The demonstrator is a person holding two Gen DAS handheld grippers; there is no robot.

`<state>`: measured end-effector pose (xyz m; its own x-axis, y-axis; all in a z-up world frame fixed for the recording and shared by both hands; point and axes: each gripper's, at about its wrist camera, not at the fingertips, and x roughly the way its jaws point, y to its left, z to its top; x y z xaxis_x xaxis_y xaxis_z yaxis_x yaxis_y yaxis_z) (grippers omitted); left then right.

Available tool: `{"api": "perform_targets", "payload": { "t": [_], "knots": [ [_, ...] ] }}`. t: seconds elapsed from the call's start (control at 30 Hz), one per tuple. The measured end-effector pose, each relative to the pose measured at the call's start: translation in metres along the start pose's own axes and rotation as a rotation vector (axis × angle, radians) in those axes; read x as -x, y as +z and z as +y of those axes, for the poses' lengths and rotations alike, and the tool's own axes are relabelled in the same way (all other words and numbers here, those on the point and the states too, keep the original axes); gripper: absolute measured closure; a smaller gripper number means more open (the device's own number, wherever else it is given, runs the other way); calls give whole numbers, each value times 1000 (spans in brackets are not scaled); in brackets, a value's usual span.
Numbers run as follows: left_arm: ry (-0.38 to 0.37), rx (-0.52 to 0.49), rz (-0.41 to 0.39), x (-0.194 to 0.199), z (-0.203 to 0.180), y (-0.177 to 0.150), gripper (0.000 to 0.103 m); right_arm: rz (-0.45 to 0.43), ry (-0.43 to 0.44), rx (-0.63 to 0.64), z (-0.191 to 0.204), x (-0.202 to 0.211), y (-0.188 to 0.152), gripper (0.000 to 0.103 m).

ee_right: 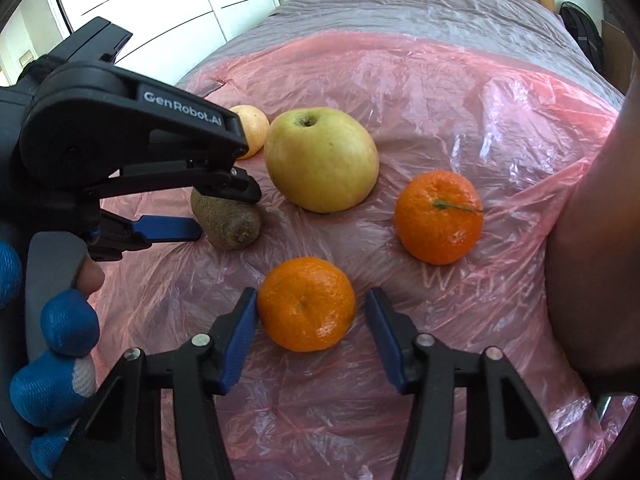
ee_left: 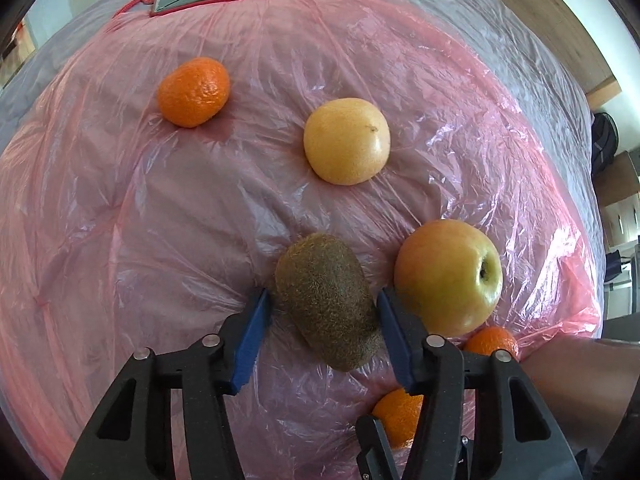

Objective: Organize fruits
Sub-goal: 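Grasp the brown kiwi with the left tool while the right tool grasps a mandarin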

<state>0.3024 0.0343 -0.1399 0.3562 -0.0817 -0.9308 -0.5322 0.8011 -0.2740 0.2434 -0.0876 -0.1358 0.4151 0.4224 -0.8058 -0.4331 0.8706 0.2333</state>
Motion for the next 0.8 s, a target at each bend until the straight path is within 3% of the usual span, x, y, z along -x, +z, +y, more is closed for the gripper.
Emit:
{"api": "perform_targets", "payload": {
  "t": [0.17, 0.23, 0.3, 0.33, 0.57, 0.8],
  "knots": [
    [-25, -14, 5, -5, 2, 0, 57, 11, -15, 10, 2, -6, -2, 11],
    [-34, -24, 0, -5, 3, -2, 57, 12, -21, 23, 4, -7, -2, 25],
    [-48, -36, -8, -4, 5, -4, 59, 15, -27, 37, 7, -8, -3, 29],
    [-66, -35, -9, -4, 6, -4, 63, 13, -28, 39, 9, -8, -6, 30],
    [-181, -14, -24, 7, 32, -7, 65, 6, -21, 31, 10, 2, -13, 31],
    [-203, -36, -50, 23, 45, -11, 65, -6, -10, 26, 15, 16, -18, 31]
  ]
}}
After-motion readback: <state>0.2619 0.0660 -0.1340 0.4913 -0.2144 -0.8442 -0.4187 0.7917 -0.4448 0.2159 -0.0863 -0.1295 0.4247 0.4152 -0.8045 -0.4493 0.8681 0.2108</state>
